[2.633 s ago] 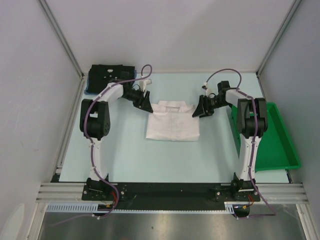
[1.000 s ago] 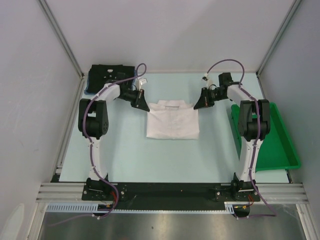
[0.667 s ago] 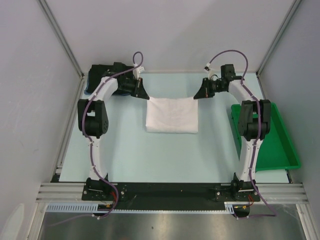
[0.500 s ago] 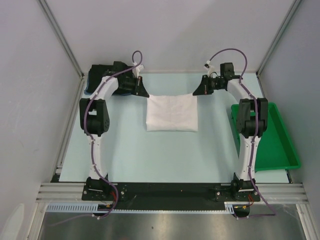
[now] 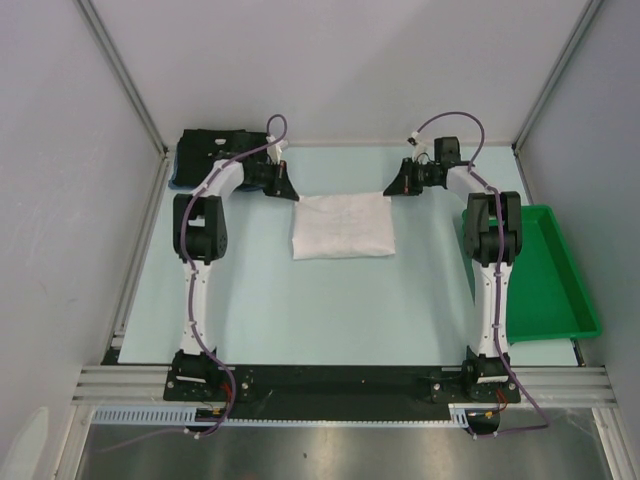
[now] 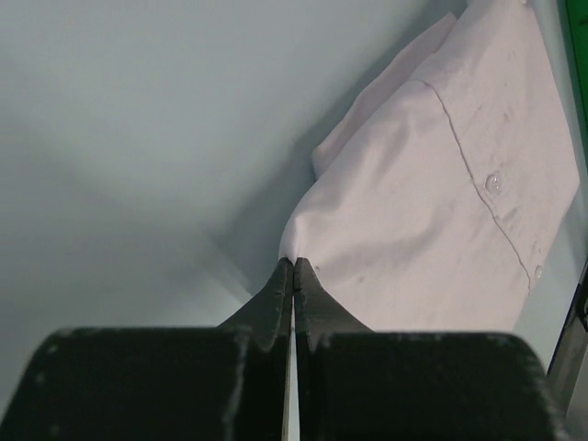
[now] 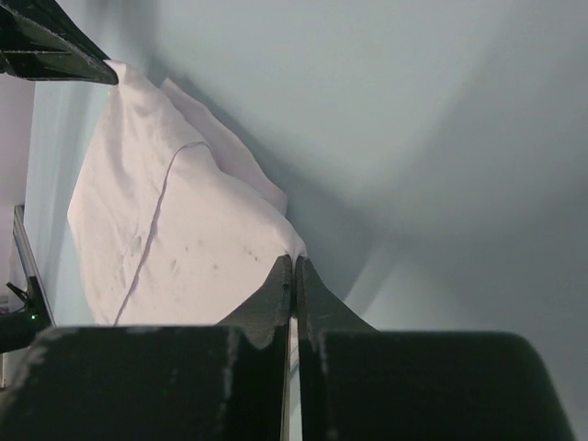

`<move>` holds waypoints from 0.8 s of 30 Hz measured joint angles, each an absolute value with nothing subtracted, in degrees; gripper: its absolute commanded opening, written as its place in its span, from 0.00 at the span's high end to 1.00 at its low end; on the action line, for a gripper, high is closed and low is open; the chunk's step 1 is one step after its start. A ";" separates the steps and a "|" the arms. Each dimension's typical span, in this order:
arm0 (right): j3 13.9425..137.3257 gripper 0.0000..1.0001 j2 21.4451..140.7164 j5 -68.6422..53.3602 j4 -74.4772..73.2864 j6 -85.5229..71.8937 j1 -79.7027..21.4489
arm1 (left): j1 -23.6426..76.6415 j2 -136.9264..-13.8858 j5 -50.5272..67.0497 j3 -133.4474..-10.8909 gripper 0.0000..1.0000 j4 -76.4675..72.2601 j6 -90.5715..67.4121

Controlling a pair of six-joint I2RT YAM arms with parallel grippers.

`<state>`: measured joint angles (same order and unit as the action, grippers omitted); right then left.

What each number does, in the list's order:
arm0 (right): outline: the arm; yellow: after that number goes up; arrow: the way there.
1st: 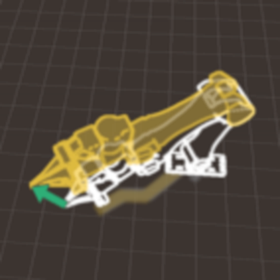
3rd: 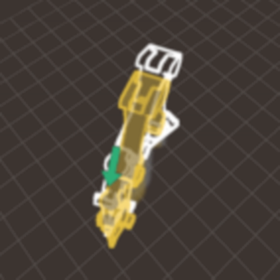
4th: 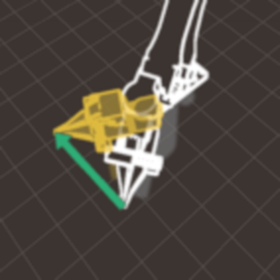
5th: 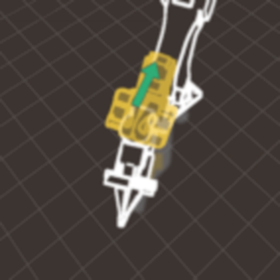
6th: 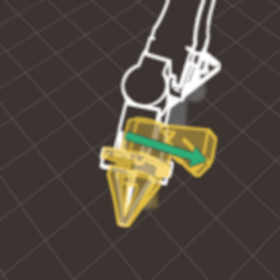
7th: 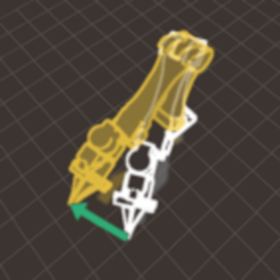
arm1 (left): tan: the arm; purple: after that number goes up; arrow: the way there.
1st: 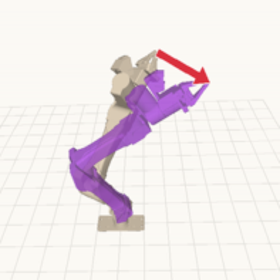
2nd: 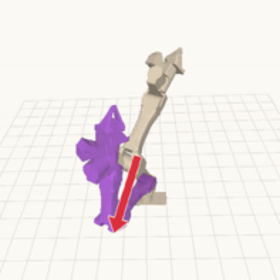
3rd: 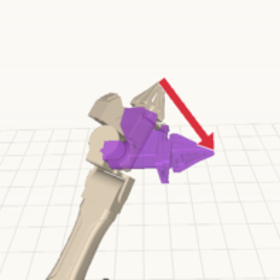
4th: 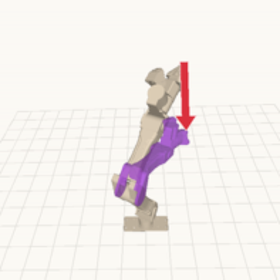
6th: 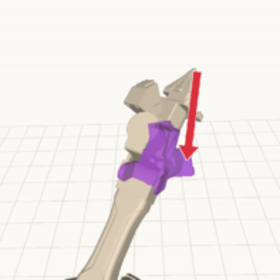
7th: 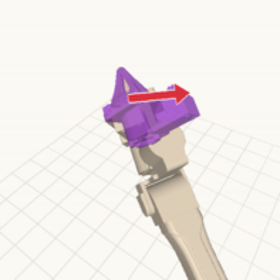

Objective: Fold and stack the long sleeve shirts
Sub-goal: Fold the shirt

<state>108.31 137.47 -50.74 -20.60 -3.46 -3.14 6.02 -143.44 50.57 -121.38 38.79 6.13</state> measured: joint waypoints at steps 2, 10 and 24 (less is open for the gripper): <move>108.33 1.00 137.75 -50.37 -19.79 -4.05 -3.11 | 6.02 -144.09 50.54 -121.95 1.00 38.37 5.34; 108.42 1.00 139.94 -49.17 -17.39 -7.09 -3.14 | 6.02 -144.94 49.10 -123.11 1.00 37.39 2.48; 108.47 1.00 140.29 -48.29 -11.81 -13.13 -4.27 | 5.06 -145.18 48.34 -122.67 1.00 35.38 -0.14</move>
<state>108.47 140.29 -48.29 -11.81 -13.13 -4.27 5.06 -145.18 48.34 -122.67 35.38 -0.14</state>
